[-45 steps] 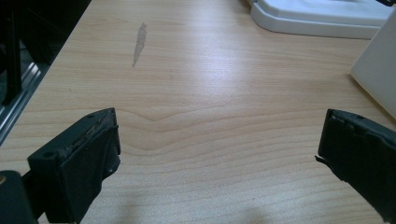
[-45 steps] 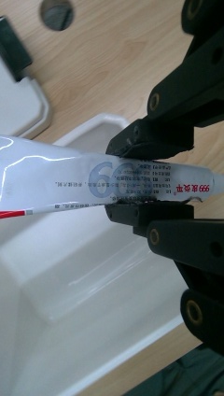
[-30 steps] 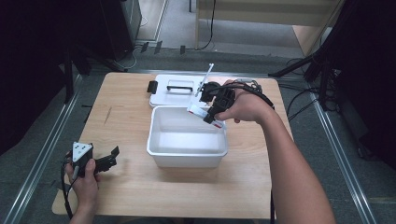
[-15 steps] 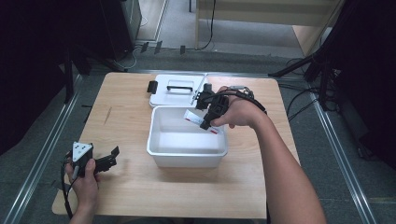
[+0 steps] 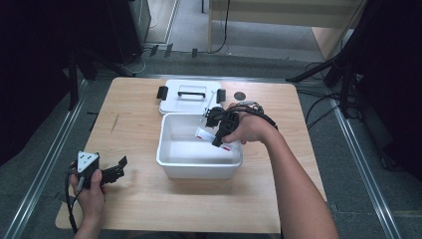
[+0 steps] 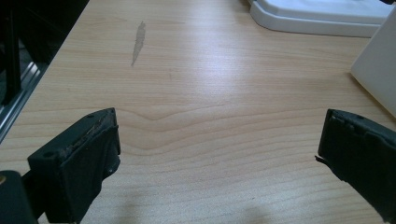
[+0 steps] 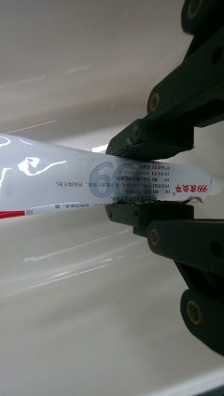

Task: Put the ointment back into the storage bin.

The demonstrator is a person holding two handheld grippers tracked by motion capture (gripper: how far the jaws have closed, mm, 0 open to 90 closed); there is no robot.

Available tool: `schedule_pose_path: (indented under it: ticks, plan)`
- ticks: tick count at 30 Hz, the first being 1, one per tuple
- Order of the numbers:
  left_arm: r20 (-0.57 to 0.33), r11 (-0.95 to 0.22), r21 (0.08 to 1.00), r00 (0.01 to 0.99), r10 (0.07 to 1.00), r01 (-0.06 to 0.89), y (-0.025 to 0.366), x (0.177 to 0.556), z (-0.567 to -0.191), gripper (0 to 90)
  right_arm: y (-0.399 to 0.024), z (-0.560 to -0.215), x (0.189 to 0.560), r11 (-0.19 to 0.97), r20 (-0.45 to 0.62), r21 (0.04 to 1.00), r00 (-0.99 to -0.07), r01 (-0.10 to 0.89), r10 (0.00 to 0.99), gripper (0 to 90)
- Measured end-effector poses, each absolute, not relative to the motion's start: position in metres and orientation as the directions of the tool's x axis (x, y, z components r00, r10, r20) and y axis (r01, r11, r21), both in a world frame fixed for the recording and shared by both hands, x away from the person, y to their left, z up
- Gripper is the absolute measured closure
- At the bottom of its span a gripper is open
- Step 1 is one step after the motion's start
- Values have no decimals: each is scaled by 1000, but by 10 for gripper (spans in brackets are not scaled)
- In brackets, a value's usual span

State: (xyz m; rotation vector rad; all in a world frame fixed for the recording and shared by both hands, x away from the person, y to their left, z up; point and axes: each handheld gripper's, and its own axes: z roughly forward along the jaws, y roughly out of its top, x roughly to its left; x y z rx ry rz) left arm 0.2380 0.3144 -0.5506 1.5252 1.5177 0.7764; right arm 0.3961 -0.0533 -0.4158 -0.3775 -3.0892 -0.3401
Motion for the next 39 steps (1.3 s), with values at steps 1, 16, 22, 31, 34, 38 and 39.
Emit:
schedule_pose_path:
  ticks: [1,16,22,31,34,38,39]
  plan:
    - [-125,72,876,80,989,477,314,238,-551,0,-52,-418,396,948,35,212,-972,235,233,709]
    - [-130,75,874,81,988,480,315,238,-551,0,-36,-440,393,960,-13,151,-971,236,241,707]
    - [-131,76,873,82,988,482,315,238,-551,0,-36,-445,393,956,-32,139,-964,258,265,706]
    - [-128,73,874,83,988,481,315,238,-551,0,-39,-449,393,954,-50,133,-959,270,278,704]
    - [-127,71,874,84,988,481,314,238,-551,0,-40,-450,392,953,-40,133,-959,273,281,705]
    - [-127,71,874,85,988,481,314,238,-551,0,-40,-453,392,954,-36,131,-960,270,277,703]
    - [-127,71,874,85,988,481,315,238,-551,0,-40,-453,392,954,-36,131,-960,270,277,703]
